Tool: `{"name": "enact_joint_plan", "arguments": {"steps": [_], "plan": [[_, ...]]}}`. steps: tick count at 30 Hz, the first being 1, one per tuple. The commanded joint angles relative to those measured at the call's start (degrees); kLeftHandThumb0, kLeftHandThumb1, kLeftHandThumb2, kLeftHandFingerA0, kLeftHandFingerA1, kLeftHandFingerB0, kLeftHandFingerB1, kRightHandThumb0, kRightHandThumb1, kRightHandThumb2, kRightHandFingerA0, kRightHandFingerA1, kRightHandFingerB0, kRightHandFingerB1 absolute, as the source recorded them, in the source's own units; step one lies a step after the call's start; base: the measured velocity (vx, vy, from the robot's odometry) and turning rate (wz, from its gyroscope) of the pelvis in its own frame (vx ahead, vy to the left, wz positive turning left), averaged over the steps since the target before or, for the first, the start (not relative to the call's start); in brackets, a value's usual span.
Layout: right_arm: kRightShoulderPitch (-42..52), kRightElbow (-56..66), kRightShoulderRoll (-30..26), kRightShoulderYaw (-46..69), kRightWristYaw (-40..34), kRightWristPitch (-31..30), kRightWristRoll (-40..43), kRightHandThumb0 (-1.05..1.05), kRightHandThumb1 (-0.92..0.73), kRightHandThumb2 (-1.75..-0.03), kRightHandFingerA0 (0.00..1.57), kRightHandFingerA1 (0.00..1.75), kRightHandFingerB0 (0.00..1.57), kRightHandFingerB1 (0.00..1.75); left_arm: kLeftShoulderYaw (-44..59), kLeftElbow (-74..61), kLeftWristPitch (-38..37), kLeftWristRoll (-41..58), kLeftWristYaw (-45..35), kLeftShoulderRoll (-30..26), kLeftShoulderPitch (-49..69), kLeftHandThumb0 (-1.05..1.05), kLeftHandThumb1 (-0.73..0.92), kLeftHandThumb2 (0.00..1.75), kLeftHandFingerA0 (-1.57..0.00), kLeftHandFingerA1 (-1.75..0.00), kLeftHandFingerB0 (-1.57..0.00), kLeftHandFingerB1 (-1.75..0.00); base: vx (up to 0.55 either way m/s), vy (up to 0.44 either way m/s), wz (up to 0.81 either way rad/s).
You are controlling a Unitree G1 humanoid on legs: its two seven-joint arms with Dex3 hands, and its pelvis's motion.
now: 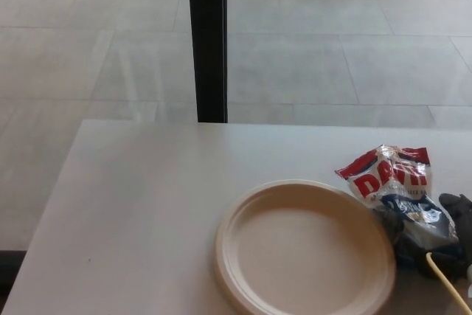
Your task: The robot uses its right hand to pick up a bag of sunflower seeds kept in the middle of the desk and tilts it over a plate kept next to it to pour out a few seeds and then puts the bag of seeds back on the desk
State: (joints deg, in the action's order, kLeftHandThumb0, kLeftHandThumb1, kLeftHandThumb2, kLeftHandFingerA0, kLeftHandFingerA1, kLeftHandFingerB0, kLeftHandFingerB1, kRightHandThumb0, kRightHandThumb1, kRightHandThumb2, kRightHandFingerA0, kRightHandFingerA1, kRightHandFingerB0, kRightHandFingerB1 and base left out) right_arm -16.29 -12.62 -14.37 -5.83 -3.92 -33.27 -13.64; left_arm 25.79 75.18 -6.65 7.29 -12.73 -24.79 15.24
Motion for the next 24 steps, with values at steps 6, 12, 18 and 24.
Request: {"name": "enact_joint_plan", "arguments": {"steps": [6,12,18,24], "plan": [[-0.31,-4.04,-3.42,-7.54,13.01,-11.72,0.87,-0.54,-0.64,-0.59,1.13,1.01,0.14,0.35,2.16,-0.13,-0.27,2.90,0.10,0.58,-0.07,-0.95,0.89,0.67,-0.47,-0.64,-0.41,-0.42,0.00,0.000,0.00],[-1.20,-4.53,-4.05,-9.92,14.02,-12.35,0.04,-0.54,-0.68,-0.60,1.01,1.03,0.14,0.35,2.48,-0.17,-0.60,2.89,-0.45,0.66,-0.25,-0.94,0.90,0.67,-0.49,-0.63,-0.40,-0.41,0.00,0.000,0.00],[-1.32,-4.99,-3.64,-11.45,14.43,-11.10,-0.06,-0.55,-0.68,-0.60,1.06,0.99,0.16,0.33,2.06,-0.14,-1.58,2.15,0.20,0.77,0.04,-0.98,0.89,0.67,-0.44,-0.64,-0.42,-0.44,0.00,0.000,0.00],[-0.81,-6.09,-1.68,-11.17,12.81,-10.45,0.00,-0.55,-0.71,-0.61,1.03,0.98,0.20,0.32,1.25,-0.24,-1.91,1.39,-0.76,0.62,0.02,-0.94,0.92,0.68,-0.44,-0.59,-0.36,-0.40,0.00,0.000,0.00]]}}
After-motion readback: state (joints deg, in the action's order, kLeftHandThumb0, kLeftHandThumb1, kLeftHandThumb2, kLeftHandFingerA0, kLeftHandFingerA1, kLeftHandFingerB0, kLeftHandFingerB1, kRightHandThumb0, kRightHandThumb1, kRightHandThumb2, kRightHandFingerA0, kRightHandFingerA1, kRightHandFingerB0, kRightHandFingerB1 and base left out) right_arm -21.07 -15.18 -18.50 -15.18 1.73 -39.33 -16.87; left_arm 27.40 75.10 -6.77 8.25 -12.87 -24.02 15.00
